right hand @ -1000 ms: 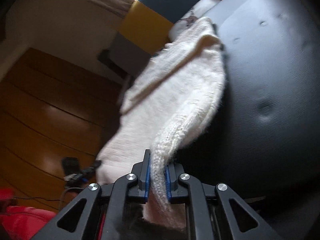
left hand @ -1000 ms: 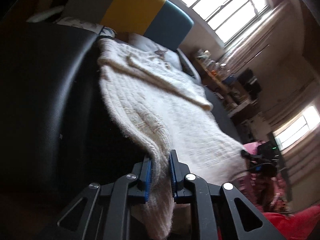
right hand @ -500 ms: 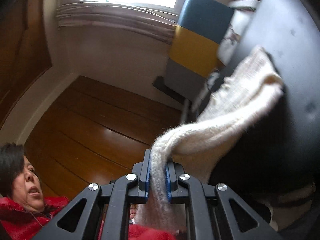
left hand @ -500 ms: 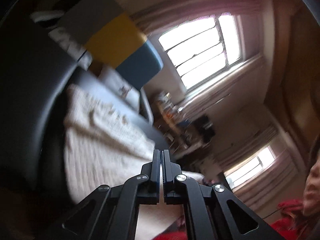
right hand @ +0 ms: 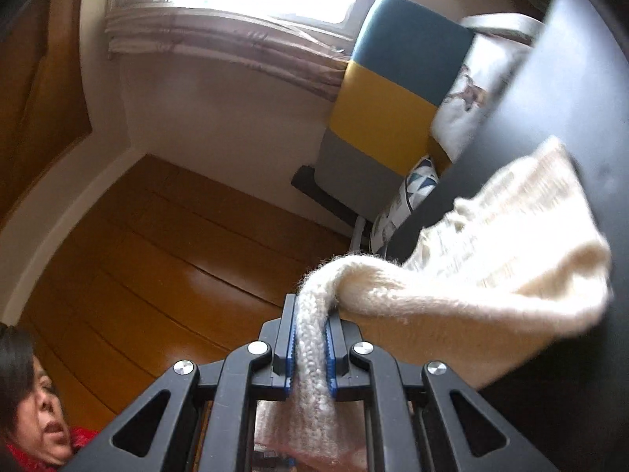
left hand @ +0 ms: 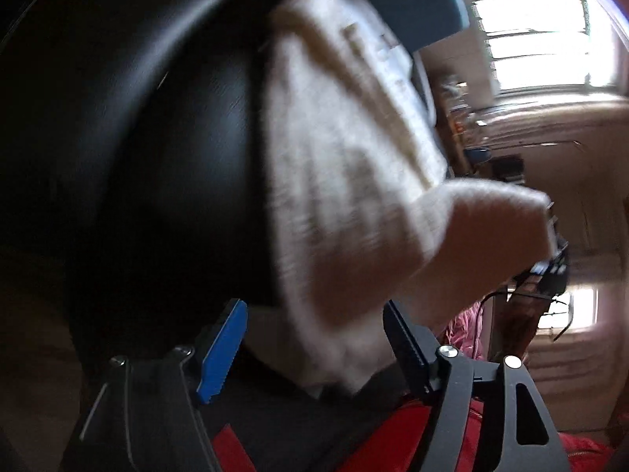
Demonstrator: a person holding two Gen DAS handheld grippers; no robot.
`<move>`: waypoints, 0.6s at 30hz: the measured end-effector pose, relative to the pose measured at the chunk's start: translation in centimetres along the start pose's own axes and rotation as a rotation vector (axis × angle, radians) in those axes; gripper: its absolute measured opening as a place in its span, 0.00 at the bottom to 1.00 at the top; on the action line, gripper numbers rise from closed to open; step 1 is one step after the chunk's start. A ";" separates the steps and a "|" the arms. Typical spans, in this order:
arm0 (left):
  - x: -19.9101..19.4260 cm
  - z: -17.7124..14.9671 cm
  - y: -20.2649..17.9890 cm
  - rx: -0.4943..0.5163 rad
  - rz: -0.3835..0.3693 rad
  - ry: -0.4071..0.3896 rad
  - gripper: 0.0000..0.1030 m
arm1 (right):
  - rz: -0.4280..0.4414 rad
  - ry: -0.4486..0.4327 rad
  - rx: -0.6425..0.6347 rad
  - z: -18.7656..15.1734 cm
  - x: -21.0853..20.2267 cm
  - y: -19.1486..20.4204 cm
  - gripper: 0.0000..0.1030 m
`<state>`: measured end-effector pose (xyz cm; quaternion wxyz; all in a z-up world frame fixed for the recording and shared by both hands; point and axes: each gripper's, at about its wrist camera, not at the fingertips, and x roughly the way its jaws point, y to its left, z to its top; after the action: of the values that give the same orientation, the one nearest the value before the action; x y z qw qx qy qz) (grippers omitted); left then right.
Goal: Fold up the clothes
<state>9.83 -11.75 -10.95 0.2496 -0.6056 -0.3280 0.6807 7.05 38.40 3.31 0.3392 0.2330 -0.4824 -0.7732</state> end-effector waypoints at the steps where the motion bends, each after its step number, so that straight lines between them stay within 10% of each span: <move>1: 0.5 0.0 0.1 -0.002 0.000 0.025 0.78 | -0.005 0.008 -0.016 0.9 0.9 0.2 0.10; 8: 6.5 -0.6 -2.0 0.066 -0.058 0.299 0.83 | -0.044 0.041 -0.024 4.2 6.5 -0.9 0.10; 14: 8.5 1.2 -1.8 0.014 0.021 0.251 0.77 | -0.036 0.026 -0.013 4.7 7.8 -1.3 0.10; 16: 9.1 1.1 -1.9 0.004 0.028 0.290 0.31 | -0.031 0.017 -0.022 4.7 7.3 -1.0 0.09; 18: 9.0 1.1 -2.8 0.027 -0.014 0.301 0.06 | -0.031 0.007 -0.035 4.8 6.6 -0.6 0.08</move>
<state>7.28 -3.43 -14.73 0.3088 -0.6953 -0.2817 0.5847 -0.78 36.46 4.57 0.3328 0.2371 -0.4638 -0.7861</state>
